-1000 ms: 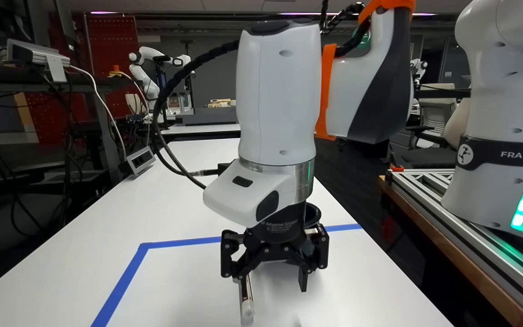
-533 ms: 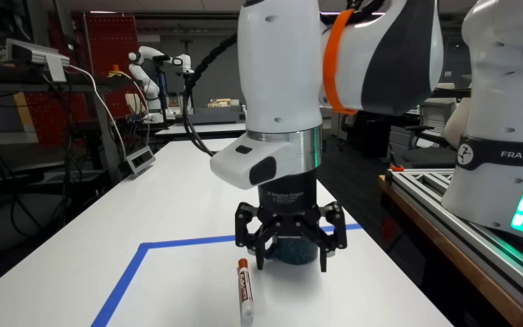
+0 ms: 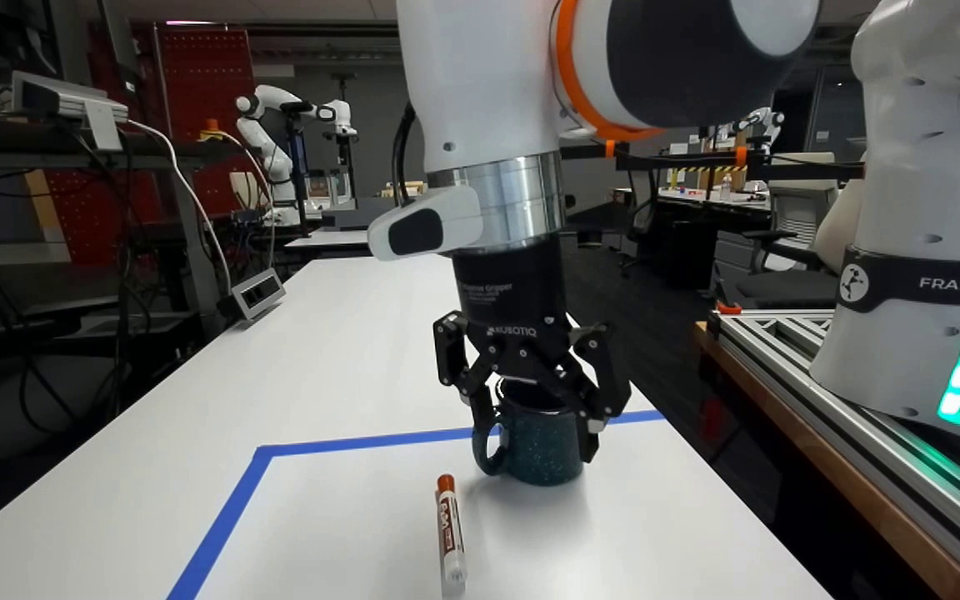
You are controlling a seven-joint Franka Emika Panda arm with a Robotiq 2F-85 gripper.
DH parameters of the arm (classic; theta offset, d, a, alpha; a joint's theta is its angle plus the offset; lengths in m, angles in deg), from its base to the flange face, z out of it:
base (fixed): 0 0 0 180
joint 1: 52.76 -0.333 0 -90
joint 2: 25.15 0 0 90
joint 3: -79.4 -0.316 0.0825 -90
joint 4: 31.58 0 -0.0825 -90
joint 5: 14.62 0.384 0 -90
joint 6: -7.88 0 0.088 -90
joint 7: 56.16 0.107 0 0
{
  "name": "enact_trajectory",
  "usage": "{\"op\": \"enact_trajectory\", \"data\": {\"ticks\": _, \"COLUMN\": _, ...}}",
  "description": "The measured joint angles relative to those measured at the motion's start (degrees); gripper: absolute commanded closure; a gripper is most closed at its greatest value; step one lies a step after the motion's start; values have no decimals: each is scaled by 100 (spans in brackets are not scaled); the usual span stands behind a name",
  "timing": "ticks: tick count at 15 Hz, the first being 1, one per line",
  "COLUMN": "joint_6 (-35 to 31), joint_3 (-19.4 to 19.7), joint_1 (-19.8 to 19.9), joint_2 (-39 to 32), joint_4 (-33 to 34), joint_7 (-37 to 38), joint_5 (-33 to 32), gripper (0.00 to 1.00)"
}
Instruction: Place the marker on the table
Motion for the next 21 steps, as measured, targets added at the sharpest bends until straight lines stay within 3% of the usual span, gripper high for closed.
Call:
{"op": "enact_trajectory", "data": {"ticks": 4, "joint_6": 509, "joint_3": 624, "joint_1": -596, "joint_2": 383, "joint_4": 23, "joint_7": 555, "joint_5": 717, "gripper": 0}}
{"op": "enact_trajectory", "data": {"ticks": 10, "joint_6": 1055, "joint_3": 1260, "joint_1": -1168, "joint_2": 691, "joint_4": 84, "joint_7": 1955, "joint_5": 945, "gripper": 0}}
{"op": "enact_trajectory", "data": {"ticks": 14, "joint_6": 1251, "joint_3": 1493, "joint_1": -1332, "joint_2": 735, "joint_4": 169, "joint_7": 2633, "joint_5": 966, "gripper": 0}}
{"op": "enact_trajectory", "data": {"ticks": 21, "joint_6": 1249, "joint_3": 1574, "joint_1": -1384, "joint_2": 684, "joint_4": 177, "joint_7": 2640, "joint_5": 961, "gripper": 0}}
